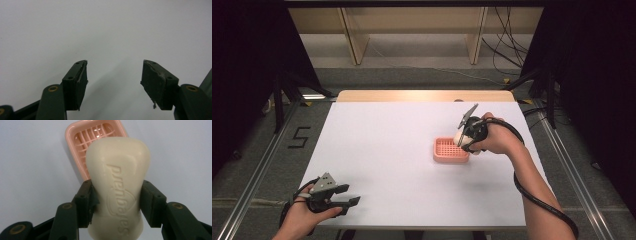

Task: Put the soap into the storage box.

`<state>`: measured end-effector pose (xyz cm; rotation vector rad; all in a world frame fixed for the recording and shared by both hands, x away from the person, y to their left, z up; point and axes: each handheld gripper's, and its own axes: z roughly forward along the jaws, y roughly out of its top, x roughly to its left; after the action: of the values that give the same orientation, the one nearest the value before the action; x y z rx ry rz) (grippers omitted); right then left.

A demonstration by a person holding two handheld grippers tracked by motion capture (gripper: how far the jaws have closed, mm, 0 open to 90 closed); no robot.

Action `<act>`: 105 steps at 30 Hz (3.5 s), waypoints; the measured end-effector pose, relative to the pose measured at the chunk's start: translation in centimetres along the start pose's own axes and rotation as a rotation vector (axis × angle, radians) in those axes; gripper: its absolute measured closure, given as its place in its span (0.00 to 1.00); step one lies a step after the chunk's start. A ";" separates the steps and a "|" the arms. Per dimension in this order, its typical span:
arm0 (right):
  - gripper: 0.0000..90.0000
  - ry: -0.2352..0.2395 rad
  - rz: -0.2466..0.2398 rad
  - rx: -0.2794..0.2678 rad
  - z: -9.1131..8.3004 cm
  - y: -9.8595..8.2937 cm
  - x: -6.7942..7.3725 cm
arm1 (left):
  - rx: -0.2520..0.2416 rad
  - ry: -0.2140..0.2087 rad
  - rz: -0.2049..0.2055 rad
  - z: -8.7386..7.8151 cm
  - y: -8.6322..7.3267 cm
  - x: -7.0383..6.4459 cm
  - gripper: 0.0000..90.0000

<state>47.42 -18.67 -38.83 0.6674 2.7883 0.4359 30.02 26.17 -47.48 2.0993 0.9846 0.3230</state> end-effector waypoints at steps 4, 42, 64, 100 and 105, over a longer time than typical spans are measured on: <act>0.56 -0.003 -0.003 0.004 0.0 0.2 0.1 | 0.000 0.000 0.000 0.0 0.0 0.0 0.41; 0.56 0.008 -0.058 0.022 0.9 1.6 0.0 | 0.009 0.000 0.007 -0.1 0.0 0.1 0.41; 0.56 0.031 -0.094 0.042 1.7 2.7 0.4 | 0.005 -0.004 -0.011 -0.1 0.0 0.0 0.41; 0.56 0.044 -0.114 0.048 3.1 3.7 0.8 | 0.004 -0.006 -0.011 -0.1 0.0 0.0 0.41; 0.56 0.040 -0.115 0.059 3.4 3.6 0.8 | 0.003 -0.006 -0.013 -0.1 0.0 0.0 0.41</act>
<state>49.17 -14.41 -40.92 0.5117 2.8686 0.3495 29.98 26.24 -47.45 2.0940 0.9959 0.3090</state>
